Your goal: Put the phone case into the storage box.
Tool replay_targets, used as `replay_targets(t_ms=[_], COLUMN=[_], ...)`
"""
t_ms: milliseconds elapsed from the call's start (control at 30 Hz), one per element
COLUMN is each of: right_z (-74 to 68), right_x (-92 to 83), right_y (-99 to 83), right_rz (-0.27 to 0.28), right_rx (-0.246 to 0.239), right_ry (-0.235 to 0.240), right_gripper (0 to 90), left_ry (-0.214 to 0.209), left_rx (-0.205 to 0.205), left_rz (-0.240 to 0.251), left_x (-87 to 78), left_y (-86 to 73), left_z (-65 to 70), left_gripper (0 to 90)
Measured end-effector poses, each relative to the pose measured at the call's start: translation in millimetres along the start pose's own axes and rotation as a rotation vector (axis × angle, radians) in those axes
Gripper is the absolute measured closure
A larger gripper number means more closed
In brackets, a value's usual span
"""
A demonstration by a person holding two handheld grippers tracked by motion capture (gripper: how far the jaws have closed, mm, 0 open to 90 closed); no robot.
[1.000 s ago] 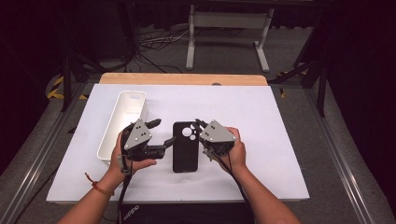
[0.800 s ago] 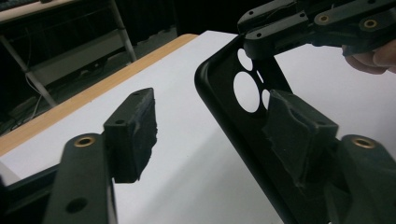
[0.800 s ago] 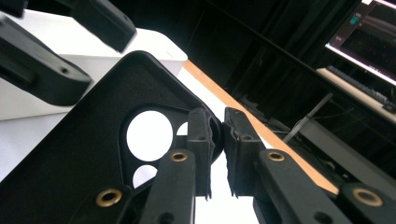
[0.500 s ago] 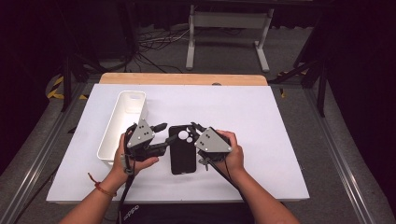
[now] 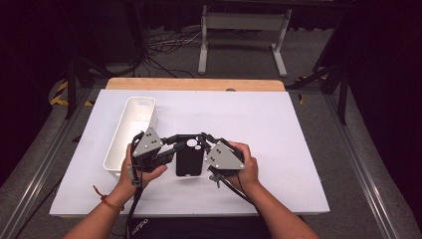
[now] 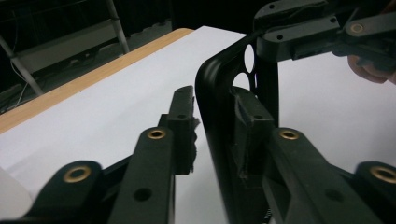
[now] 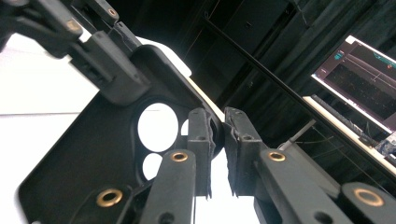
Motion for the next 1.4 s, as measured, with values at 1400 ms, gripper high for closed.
replay_targets(t_ms=[1400], right_z=[-3.7], right_x=[-2.4], right_y=[3.8], right_rz=[-0.003], right_rx=[0.011], right_ry=[0.049], right_gripper=[81.4], left_ry=[0.047], left_rx=[0.034], left_rz=[0.007], left_x=[-3.9], left_y=[-1.0], left_z=[0.5], left_gripper=[73.9])
Point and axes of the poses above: each handheld gripper's, and its own axes: x roughly forward along the jaws, y roughly out of its top, z roughly to its right, the point moved 7 cm from there along x, roughly forward along the jaws, and after that the axes turned 7 degrees about -z, right-handed, at the moved point
